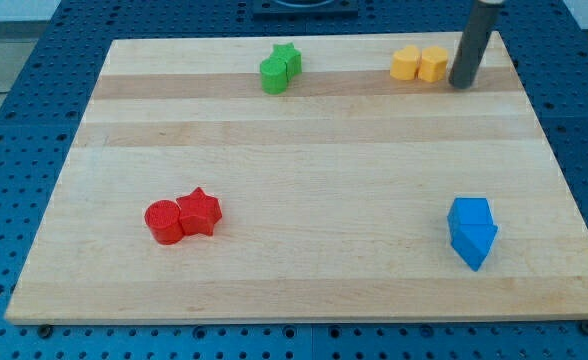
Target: Push the yellow blocks into the green blocks
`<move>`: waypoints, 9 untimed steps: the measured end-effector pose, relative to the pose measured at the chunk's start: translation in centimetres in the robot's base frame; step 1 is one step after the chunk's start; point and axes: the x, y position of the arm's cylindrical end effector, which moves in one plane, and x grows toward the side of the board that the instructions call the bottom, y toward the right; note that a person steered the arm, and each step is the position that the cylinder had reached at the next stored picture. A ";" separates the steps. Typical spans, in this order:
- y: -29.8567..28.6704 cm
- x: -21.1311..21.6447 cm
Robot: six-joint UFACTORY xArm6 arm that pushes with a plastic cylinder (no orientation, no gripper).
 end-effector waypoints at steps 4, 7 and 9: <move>-4.4 -2.7; -11.7 -2.4; -15.4 -2.8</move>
